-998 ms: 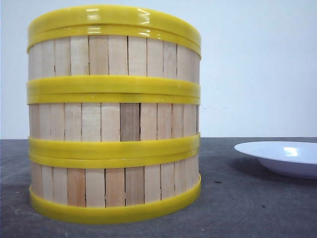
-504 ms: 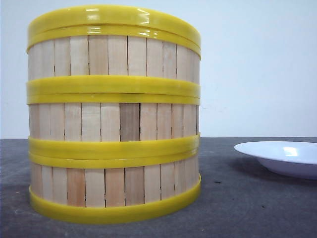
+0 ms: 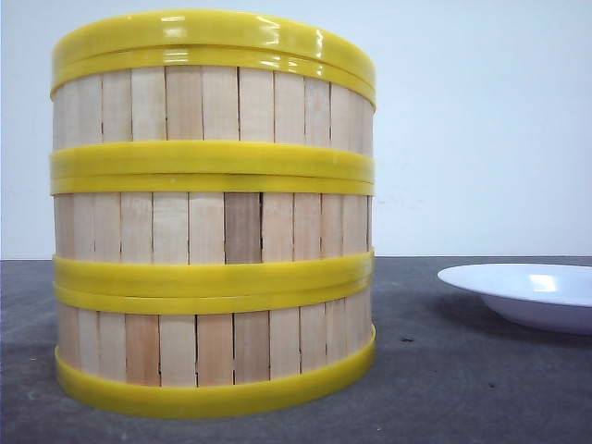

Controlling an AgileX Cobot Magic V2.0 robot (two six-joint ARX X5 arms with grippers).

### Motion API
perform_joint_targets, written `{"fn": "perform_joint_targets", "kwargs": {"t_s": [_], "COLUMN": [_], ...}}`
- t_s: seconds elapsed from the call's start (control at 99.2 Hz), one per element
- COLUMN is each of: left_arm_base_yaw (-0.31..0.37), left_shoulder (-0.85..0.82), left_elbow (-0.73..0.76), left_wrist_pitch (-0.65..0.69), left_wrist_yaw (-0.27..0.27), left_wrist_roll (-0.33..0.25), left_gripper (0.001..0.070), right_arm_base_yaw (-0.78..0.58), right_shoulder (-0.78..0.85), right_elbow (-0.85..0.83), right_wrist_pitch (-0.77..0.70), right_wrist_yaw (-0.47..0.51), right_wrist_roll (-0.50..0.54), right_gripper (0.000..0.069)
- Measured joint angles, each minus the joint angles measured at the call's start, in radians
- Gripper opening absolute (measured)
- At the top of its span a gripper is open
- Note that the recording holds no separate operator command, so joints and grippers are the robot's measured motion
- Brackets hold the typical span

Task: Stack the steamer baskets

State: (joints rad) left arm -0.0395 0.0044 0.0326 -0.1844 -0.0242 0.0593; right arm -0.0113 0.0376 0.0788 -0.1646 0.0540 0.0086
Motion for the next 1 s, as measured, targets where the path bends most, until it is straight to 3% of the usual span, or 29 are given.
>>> {"fn": "perform_joint_targets", "kwargs": {"t_s": [0.998], "left_arm_base_yaw": [0.000], "left_shoulder": [0.000], "left_elbow": [0.000], "left_wrist_pitch": [0.000], "left_wrist_yaw": [0.000], "left_wrist_roll": [0.000], "left_gripper": [0.0023], "right_arm_base_yaw": [0.000], "right_shoulder": [-0.032], "right_elbow": [-0.064], "right_wrist_pitch": [0.006], "right_wrist_yaw": [-0.002], "right_wrist_roll": [0.060], "right_gripper": [0.0010]}}
